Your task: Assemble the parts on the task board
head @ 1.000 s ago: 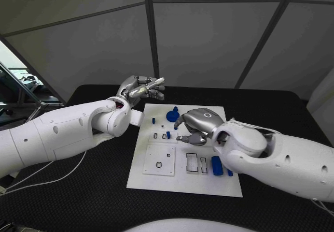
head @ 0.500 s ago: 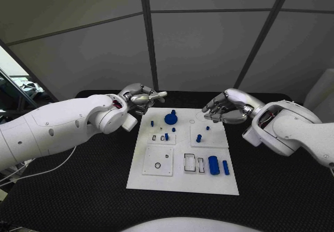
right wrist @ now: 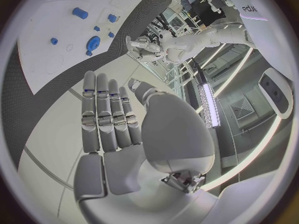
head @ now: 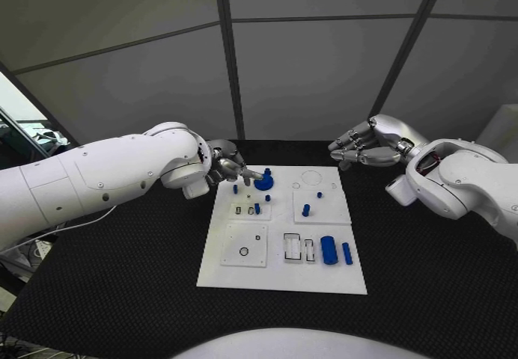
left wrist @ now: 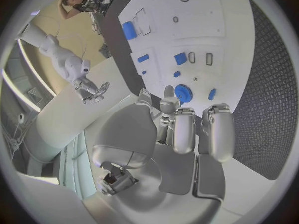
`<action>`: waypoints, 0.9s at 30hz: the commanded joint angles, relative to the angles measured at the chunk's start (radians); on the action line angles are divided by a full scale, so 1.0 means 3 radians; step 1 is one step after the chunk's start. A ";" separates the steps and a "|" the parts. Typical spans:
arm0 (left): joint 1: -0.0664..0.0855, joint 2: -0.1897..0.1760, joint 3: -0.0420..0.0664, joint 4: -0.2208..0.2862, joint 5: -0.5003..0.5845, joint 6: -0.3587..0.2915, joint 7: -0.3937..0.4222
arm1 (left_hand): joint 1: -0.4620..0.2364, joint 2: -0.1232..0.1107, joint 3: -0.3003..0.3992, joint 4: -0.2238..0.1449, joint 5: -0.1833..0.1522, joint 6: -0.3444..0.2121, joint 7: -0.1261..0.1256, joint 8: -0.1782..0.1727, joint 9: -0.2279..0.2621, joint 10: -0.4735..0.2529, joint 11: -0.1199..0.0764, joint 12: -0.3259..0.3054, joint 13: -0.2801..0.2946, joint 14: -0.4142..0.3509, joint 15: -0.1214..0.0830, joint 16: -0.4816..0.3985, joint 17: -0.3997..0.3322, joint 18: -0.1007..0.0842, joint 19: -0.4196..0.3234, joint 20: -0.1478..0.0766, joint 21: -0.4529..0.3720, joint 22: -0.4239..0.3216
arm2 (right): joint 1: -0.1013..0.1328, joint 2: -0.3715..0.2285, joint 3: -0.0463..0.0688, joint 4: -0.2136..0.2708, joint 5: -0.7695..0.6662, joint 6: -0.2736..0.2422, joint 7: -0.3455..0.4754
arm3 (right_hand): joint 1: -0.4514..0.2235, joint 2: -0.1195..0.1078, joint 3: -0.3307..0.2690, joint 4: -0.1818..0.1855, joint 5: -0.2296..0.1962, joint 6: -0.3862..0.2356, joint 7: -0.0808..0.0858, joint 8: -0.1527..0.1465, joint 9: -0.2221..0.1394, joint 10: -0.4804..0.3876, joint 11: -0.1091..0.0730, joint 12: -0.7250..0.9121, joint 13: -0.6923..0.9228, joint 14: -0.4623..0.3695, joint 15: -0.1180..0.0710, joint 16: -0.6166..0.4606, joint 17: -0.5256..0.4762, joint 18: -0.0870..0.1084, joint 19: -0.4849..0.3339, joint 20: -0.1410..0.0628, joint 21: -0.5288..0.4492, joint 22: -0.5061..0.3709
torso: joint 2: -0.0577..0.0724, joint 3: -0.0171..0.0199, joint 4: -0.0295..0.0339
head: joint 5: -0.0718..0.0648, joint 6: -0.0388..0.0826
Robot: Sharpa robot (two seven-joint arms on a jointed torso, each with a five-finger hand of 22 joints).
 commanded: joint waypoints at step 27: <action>0.0152 0.0492 -0.0378 -0.0333 -0.0422 0.0456 -0.0397 | -0.0147 -0.0031 -0.0197 0.0158 -0.0012 0.0024 -0.0047 0.0160 0.0191 0.0213 -0.0029 0.0352 0.0426 0.0210 -0.0014 0.0009 0.0383 -0.0108 0.0232 0.0003 0.0278 0.0527 | 0.0013 0.0135 0.0004 -0.0115 -0.0031 -0.0168 0.0055 | -0.0029 -0.0056 -0.0102 -0.0030 0.0152 -0.0015 0.0029 -0.0060 -0.0010 -0.0024 0.0019 0.0001 -0.0090 0.0069 0.0008 -0.0085 -0.0001 0.0009 0.0094 -0.0005 -0.0099 -0.0077 | 0.0011 -0.0005 0.0000 | 0.0019 -0.0059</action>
